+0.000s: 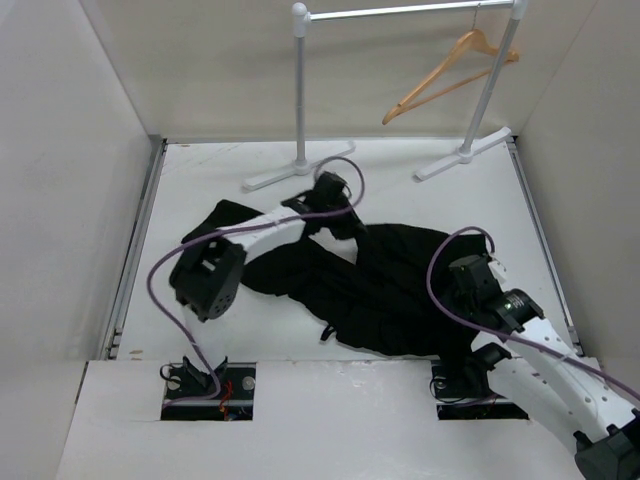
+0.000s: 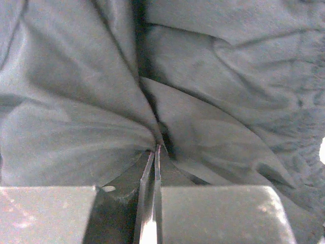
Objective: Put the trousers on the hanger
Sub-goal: Flatten out the trousers at the center of the board.
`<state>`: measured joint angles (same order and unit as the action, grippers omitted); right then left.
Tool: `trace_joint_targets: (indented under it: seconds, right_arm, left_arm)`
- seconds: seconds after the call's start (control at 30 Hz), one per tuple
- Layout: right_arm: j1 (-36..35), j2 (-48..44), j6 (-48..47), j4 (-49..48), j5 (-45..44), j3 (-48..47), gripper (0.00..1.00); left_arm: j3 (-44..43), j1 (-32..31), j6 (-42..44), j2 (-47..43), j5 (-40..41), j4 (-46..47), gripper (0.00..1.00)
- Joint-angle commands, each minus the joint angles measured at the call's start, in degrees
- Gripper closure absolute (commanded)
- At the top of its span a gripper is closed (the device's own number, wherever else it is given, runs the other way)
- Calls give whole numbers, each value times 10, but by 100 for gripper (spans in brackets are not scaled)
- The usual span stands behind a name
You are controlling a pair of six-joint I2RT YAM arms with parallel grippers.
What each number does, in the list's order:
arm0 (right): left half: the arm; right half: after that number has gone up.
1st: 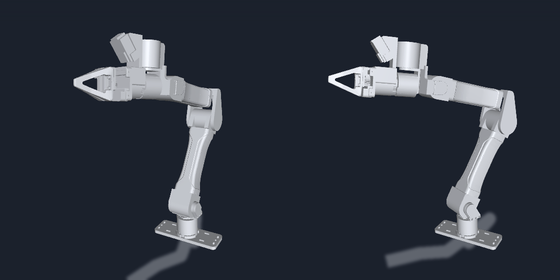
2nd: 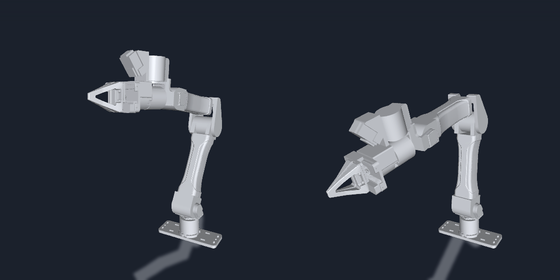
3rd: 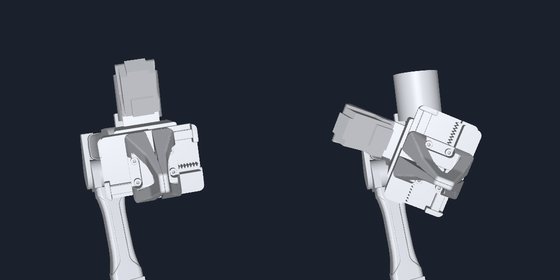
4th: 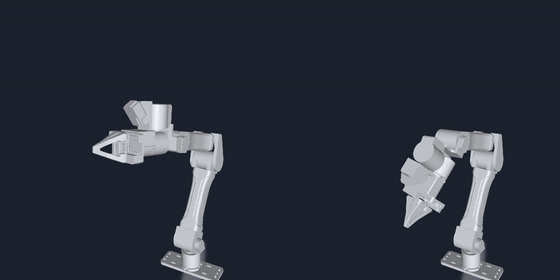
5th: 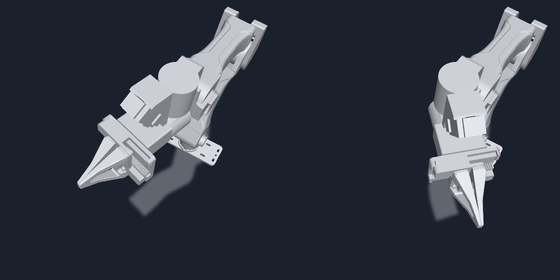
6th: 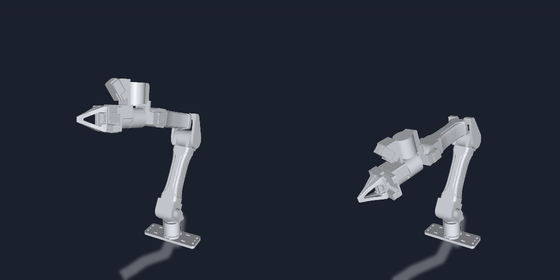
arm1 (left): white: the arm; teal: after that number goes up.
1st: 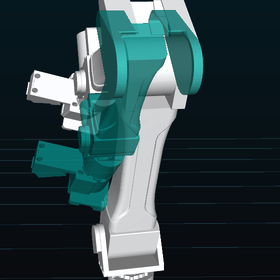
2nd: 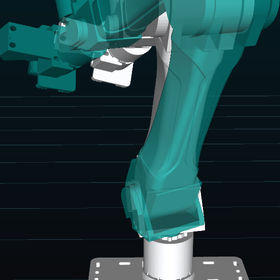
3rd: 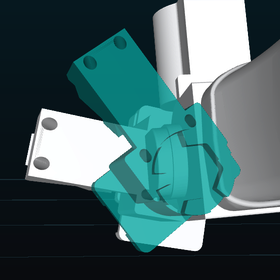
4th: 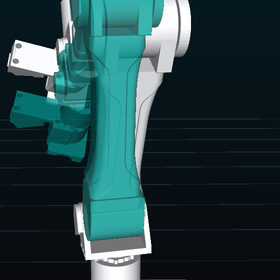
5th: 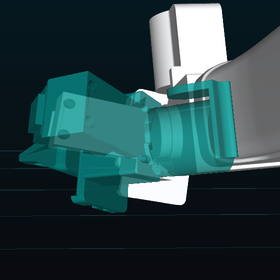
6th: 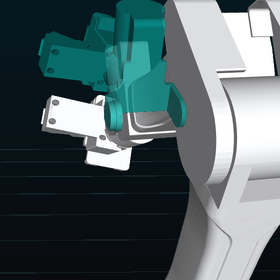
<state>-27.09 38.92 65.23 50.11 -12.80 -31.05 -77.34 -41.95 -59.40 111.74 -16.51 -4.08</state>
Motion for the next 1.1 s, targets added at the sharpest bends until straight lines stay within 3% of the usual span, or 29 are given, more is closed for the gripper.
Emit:
trace_joint_targets:
  seconds: [0.0, 0.13, 0.3, 0.43, 0.53, 0.57, 0.63, 0.7, 0.73, 0.9, 0.97, 1.07]
  right_arm:
    - [-3, 13, -12, -48, 0, -32, 93]
    - [-3, 40, -19, -68, 0, -45, 93]
    - [-3, 70, -29, -105, 3, -61, 93]
    - [-3, 131, -48, -143, -1, -82, 93]
    - [0, 165, -56, -157, -8, -101, 91]
    - [-1, 173, -66, -165, -10, -107, 86]
    - [9, 186, -98, -178, -9, -125, 62]
    - [30, 198, -134, -192, -2, -139, 40]
    - [40, 207, -147, -198, 1, -147, 35]
    - [89, 295, -188, -264, 27, -188, 31]
    - [97, 382, -221, -278, 39, -232, 35]
    - [97, 502, -258, -287, 32, -310, 30]
  left_arm:
    - [13, 61, 4, -149, 84, -1, 100]
    - [25, 77, 19, -261, 167, -44, 100]
    - [10, 51, 95, -365, 362, -127, 99]
    - [-25, 47, 154, -355, 473, -176, 98]
    - [-69, 22, 246, -294, 533, -164, 93]
    - [-81, 20, 258, -272, 534, -170, 90]
    - [-79, 24, 232, -266, 512, -193, 85]
    - [-42, 43, 192, -291, 493, -208, 83]
    - [-12, 55, 170, -312, 482, -214, 81]
    - [137, 144, 94, -401, 418, -255, 77]
    - [174, 172, 89, -416, 374, -256, 69]
    - [208, 200, 93, -437, 330, -242, 54]
